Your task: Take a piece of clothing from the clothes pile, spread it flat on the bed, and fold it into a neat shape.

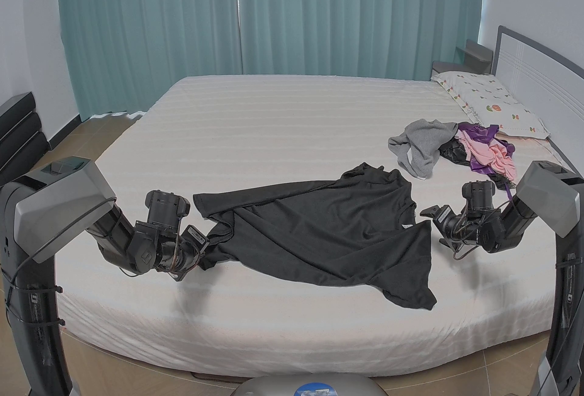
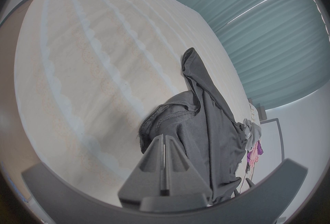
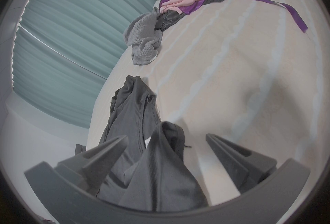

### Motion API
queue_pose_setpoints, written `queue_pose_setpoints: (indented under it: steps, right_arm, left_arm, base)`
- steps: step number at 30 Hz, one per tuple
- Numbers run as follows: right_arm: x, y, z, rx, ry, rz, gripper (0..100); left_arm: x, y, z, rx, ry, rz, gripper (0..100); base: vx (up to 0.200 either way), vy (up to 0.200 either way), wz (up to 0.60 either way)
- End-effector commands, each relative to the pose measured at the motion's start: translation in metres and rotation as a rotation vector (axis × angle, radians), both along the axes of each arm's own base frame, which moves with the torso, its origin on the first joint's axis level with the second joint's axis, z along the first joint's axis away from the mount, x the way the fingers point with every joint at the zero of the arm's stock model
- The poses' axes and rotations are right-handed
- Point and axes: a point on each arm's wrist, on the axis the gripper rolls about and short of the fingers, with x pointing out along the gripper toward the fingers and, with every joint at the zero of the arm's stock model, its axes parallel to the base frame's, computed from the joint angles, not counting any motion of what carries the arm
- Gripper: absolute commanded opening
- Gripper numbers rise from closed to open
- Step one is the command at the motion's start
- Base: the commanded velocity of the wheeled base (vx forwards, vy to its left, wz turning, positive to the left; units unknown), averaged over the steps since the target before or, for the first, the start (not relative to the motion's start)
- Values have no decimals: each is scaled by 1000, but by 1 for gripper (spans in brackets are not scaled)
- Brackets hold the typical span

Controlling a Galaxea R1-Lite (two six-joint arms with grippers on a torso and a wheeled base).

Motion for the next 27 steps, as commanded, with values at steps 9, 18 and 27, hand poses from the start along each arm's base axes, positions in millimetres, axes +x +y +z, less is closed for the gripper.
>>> queue_pose_setpoints:
  steps: [9,18,27]
  right_arm:
    - [-70,-8,30,31,-11,11,100]
    - [-94,-6,42,138,8,19,100]
    - [-102,-2,33,157,56,43,100]
  left_arm:
    - [14,10,-3,7,-26,42,0]
    - [3,16,11,0,-34,50,100]
    - [-3,0,-18,126,24,-87,100]
  base:
    - [0,0,0]
    - [0,0,0]
    - [0,0,0]
